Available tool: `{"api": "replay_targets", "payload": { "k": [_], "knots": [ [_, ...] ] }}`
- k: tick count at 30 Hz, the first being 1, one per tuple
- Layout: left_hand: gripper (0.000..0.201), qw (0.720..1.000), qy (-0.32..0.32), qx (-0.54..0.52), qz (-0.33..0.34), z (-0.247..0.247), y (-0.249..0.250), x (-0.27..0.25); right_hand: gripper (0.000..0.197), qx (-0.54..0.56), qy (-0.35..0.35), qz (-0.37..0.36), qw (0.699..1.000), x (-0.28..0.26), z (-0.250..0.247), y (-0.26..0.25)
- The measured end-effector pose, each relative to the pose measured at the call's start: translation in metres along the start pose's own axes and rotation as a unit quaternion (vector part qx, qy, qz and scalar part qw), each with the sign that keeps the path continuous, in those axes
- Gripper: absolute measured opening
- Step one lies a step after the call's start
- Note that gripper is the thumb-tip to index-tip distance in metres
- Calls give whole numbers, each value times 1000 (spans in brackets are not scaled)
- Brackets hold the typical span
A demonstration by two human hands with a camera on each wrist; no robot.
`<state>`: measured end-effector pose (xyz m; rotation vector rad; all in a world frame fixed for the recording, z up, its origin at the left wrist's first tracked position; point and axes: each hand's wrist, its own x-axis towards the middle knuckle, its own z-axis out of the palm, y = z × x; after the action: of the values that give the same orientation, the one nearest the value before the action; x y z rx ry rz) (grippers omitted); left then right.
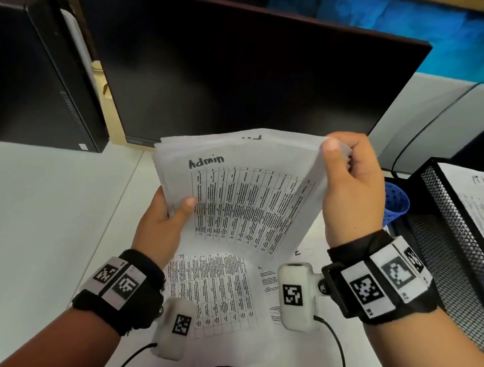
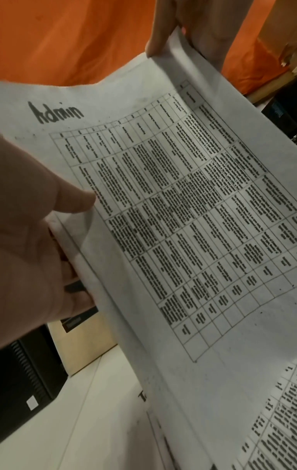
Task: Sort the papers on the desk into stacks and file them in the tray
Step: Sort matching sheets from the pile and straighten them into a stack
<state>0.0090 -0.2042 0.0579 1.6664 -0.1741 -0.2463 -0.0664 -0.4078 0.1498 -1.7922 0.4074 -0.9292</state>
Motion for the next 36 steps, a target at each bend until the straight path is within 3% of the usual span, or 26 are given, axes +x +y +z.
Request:
{"api": "replay_targets", "payload": {
  "k": [2, 5, 6, 9, 13, 15, 17, 21, 27, 31, 36],
  "knots": [
    [31, 1000, 5, -4, -7, 2, 1, 0, 10, -21, -14, -25, 999, 0, 1, -1],
    [27, 1000, 8, -14, -1, 4, 4, 1, 50, -88, -58, -115, 988, -1, 1, 1],
    [27, 1000, 5, -14, -1, 4, 5, 2, 55, -136, -81, -134, 978, -2, 1, 4],
    [25, 1000, -7, -1, -4, 3, 2, 6, 49, -228, -98, -113, 962, -3, 2, 16],
    [24, 1000, -8, 7, -10, 6, -4, 7, 52, -165, -55, -131, 976, -6, 0, 18],
    [24, 1000, 9, -5, -9, 6, -1, 5, 60, -70, -51, -100, 991, -8, 0, 21],
    [27, 1000, 26, -15, 1, 6, 2, 2, 57, 20, -44, -14, 999, -16, 1, 31],
    [35, 999, 40, -18, 24, 6, 8, -5, 23, -16, -90, 122, 988, -41, 1, 58],
    [41, 999, -1, -26, 31, 10, 7, -14, 15, 3, -56, 125, 991, -60, 3, 67],
    [42, 1000, -1, -11, 2, 15, -3, -18, 22, -23, -108, 165, 980, -75, 3, 84],
    [39, 999, 22, 1, -37, 19, -16, -9, 28, -85, -116, 207, 968, -82, 3, 104]
  ]
}}
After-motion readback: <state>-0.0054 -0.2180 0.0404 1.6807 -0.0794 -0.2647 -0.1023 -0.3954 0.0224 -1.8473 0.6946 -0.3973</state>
